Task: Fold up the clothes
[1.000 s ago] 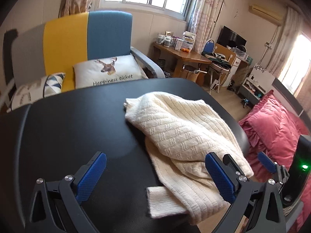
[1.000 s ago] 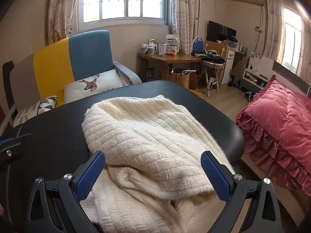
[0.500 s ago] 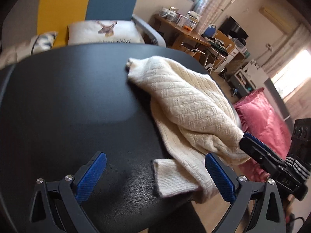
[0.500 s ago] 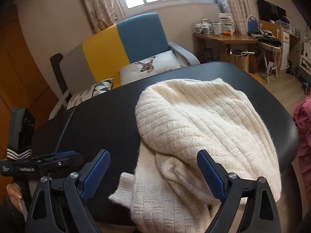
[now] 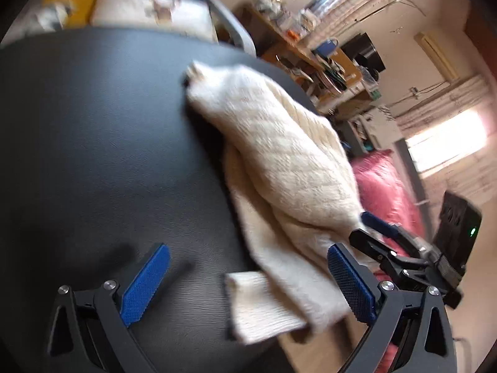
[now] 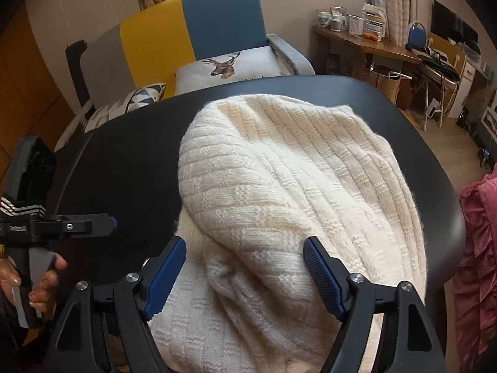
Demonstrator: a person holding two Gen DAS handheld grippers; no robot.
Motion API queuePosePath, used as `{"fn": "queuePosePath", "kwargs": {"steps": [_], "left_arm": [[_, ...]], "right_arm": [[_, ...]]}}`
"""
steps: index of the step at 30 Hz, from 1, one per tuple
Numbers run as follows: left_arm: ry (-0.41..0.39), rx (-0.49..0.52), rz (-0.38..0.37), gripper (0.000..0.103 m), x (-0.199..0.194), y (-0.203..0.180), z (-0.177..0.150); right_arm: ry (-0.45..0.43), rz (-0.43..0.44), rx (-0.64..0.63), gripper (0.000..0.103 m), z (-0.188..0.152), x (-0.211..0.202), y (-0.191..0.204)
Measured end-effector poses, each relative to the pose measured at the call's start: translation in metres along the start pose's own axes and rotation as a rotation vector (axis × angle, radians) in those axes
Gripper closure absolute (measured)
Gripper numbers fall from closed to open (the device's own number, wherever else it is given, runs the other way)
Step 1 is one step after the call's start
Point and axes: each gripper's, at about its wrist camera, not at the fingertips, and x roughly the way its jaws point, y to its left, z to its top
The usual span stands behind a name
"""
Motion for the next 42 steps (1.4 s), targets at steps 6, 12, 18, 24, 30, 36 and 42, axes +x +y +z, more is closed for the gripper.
{"fn": "queuePosePath", "kwargs": {"steps": [6,12,18,24,30,36,42], "left_arm": [[0.098,-0.177,-0.117,0.001,0.035,0.013,0.011],[0.124,-0.284,-0.186,0.025,0.050,0.015,0.010],[0.168,-0.314,-0.189,0.050,0.064,0.010,0.005],[0.127,-0.355,-0.156,0.044,0.047,0.018,-0.003],[0.112,-0.374,-0.151,0.039,0.049,0.024,0.002],[0.100,-0.365,-0.164,0.045,0.058,0.020,0.004],[0.107,-0.385,-0.131,0.096,0.058,0.034,-0.003]], "right_arm": [[-0.010,0.001,0.077,0.023,-0.010,-0.001,-0.017],[-0.025,-0.014,0.110,0.023,-0.015,0.001,-0.025],[-0.036,-0.020,0.132,0.023,-0.019,0.002,-0.030],[-0.058,0.030,0.142,0.023,-0.018,-0.009,-0.029],[-0.024,-0.009,0.154,0.023,-0.024,0.004,-0.028],[0.010,-0.046,0.157,0.022,-0.034,0.021,-0.029],[-0.005,-0.094,0.131,0.015,-0.038,0.029,-0.021]]}}
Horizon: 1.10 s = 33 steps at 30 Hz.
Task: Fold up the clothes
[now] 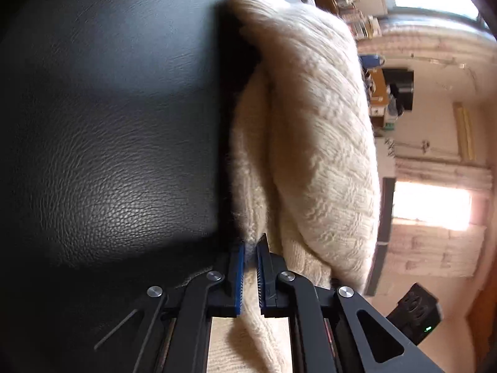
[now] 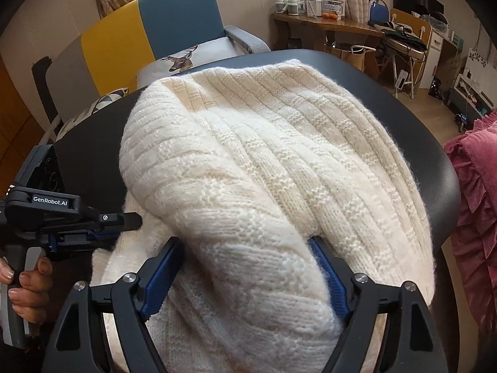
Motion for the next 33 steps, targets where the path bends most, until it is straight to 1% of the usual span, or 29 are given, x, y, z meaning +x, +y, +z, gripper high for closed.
{"fn": "queuePosePath", "kwargs": {"steps": [2,4,5,8,9,12,14,17,19,20,21,22,25,27,29,33], "left_arm": [[-0.010,0.014,0.007,0.096,-0.006,0.001,0.001],[-0.008,0.024,-0.001,0.096,-0.010,0.003,0.004],[-0.004,0.022,-0.011,0.096,-0.011,0.002,0.004],[-0.002,-0.011,-0.044,0.093,-0.010,-0.001,0.009],[-0.008,-0.015,-0.043,0.092,-0.009,-0.002,0.010],[-0.012,0.027,-0.011,0.092,-0.006,-0.010,0.010],[-0.018,0.061,0.007,0.094,-0.010,-0.016,0.008],[-0.056,0.080,0.002,0.097,-0.030,-0.020,0.007],[-0.093,0.070,-0.019,0.097,-0.050,-0.016,0.008],[-0.112,0.072,-0.026,0.098,-0.058,-0.017,0.011],[-0.131,0.078,-0.031,0.098,-0.065,-0.019,0.016],[-0.149,0.083,-0.035,0.098,-0.072,-0.021,0.020],[-0.220,0.103,-0.052,0.098,-0.104,-0.022,0.023],[-0.265,0.111,-0.055,0.098,-0.116,-0.015,0.014],[-0.300,0.105,-0.052,0.098,-0.116,-0.007,0.006],[-0.351,0.108,-0.048,0.098,-0.150,0.007,0.014]], "right_arm": [[-0.010,-0.013,-0.009,0.012,-0.002,0.002,0.003],[-0.019,-0.027,-0.019,0.004,-0.004,0.004,0.006],[-0.024,-0.033,-0.023,0.003,-0.005,0.005,0.008],[-0.015,-0.036,-0.031,0.003,-0.004,0.005,0.010],[0.005,-0.032,-0.018,0.003,-0.001,0.005,0.009],[0.057,-0.012,0.005,0.003,0.006,0.003,0.008],[0.067,-0.001,0.003,0.006,0.007,0.001,0.005],[0.064,0.018,0.021,0.015,0.007,-0.003,-0.001],[0.050,0.040,0.058,0.027,0.007,-0.009,-0.007],[0.043,0.051,0.076,0.031,0.007,-0.012,-0.010],[0.040,0.074,0.096,0.037,0.008,-0.014,-0.012],[0.039,0.099,0.115,0.037,0.009,-0.017,-0.014],[0.048,0.112,0.121,0.041,0.010,-0.019,-0.011],[0.058,0.129,0.102,0.041,0.010,-0.018,-0.002],[0.066,0.143,0.080,0.043,0.011,-0.017,0.007],[0.087,0.155,0.032,0.044,0.012,-0.013,0.023]]}}
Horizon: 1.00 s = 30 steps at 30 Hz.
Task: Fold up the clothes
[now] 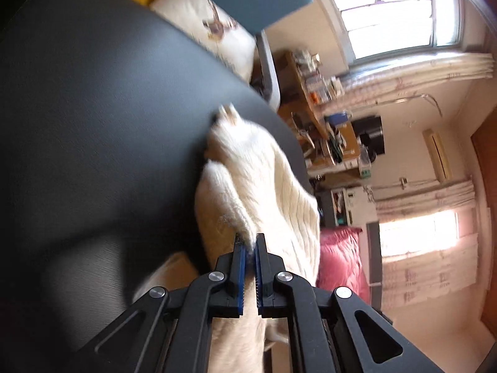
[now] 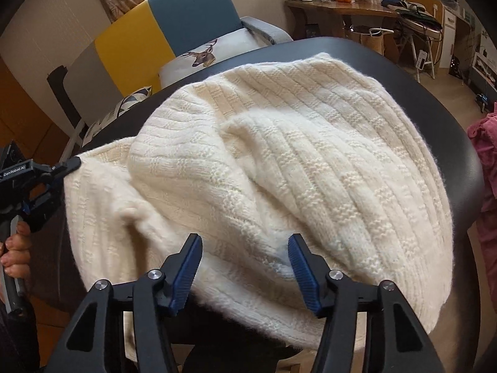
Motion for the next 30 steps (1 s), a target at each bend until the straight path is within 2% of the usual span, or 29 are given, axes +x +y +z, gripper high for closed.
{"fn": "queuePosePath", "kwargs": {"steps": [5,8,11,13,15,18,23,27,30], "left_arm": [[-0.023,0.055,0.048,0.098,-0.037,-0.005,0.012],[0.010,0.062,0.120,0.098,-0.043,0.008,0.015],[0.044,0.022,0.178,0.097,-0.047,0.033,0.005],[0.080,-0.026,0.140,0.097,-0.050,0.057,-0.004],[0.063,-0.071,0.130,0.096,-0.060,0.075,-0.013],[0.019,-0.076,0.152,0.096,-0.083,0.092,-0.026],[0.036,0.042,0.157,0.095,-0.092,0.093,-0.052],[0.064,0.157,0.119,0.091,-0.084,0.079,-0.075],[0.103,0.170,0.084,0.080,-0.072,0.076,-0.083]], "right_arm": [[0.053,0.012,-0.069,0.044,-0.004,0.013,0.018],[0.084,0.018,-0.121,0.044,-0.007,0.021,0.031],[0.110,0.019,-0.169,0.044,-0.009,0.026,0.044],[0.109,0.013,-0.194,0.044,-0.008,0.025,0.050],[0.088,0.056,-0.217,0.044,-0.007,0.016,0.056],[0.058,0.116,-0.293,0.044,-0.012,-0.001,0.072],[0.134,0.315,-0.406,0.044,-0.050,-0.006,0.120],[0.193,0.323,-0.542,0.045,-0.095,-0.003,0.154],[0.187,0.292,-0.518,0.046,-0.098,0.005,0.153]]}}
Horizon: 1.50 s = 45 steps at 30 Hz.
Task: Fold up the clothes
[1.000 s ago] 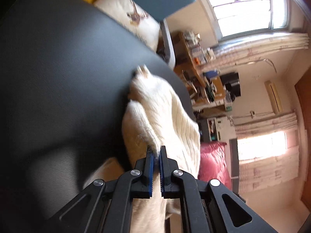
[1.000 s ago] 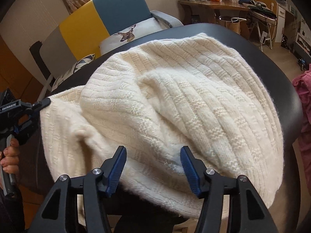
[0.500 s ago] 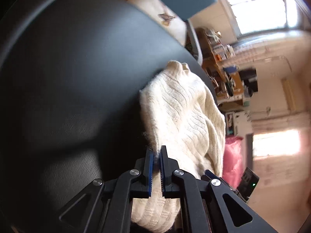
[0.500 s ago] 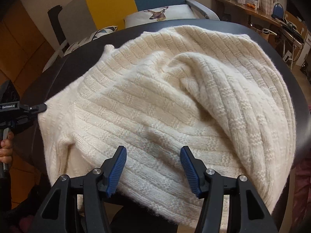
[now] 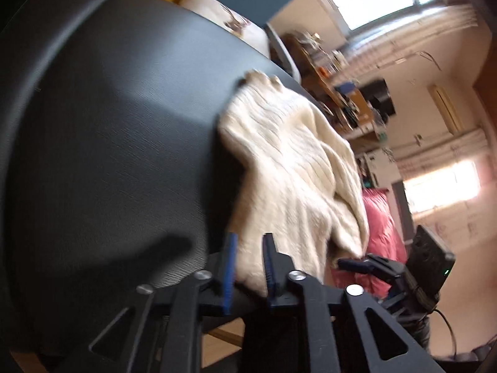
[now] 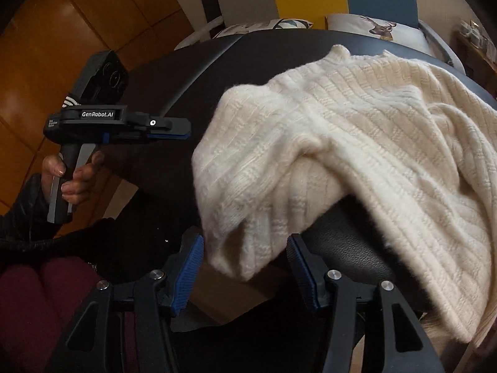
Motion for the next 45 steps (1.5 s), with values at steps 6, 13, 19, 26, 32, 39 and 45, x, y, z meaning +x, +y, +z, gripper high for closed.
{"fn": "queuePosePath", "kwargs": {"steps": [6,13,19,26,32,39,45], "left_arm": [[0.032,-0.021,0.047,0.076,0.021,-0.002,-0.007],[-0.013,-0.012,0.111,0.103,0.021,-0.006,-0.015],[-0.105,-0.027,0.028,0.103,-0.005,-0.013,-0.005],[-0.256,0.030,-0.004,0.103,-0.058,-0.034,0.035],[-0.329,-0.002,0.023,0.102,-0.089,-0.030,0.054],[-0.056,-0.128,-0.011,0.102,-0.035,0.015,0.004],[0.055,-0.277,-0.172,0.076,0.008,0.025,-0.034]], "right_arm": [[-0.008,-0.063,0.063,0.059,-0.004,0.016,-0.005],[-0.011,-0.109,0.100,0.087,-0.007,0.031,-0.010],[-0.033,-0.001,0.170,0.090,-0.005,0.033,-0.009],[-0.020,0.295,0.220,0.093,0.033,0.066,0.020],[0.038,0.328,0.164,0.084,0.036,0.070,0.040],[-0.081,0.147,0.149,0.083,0.013,0.018,0.014],[-0.146,0.037,0.244,0.083,-0.005,-0.012,-0.025]]}}
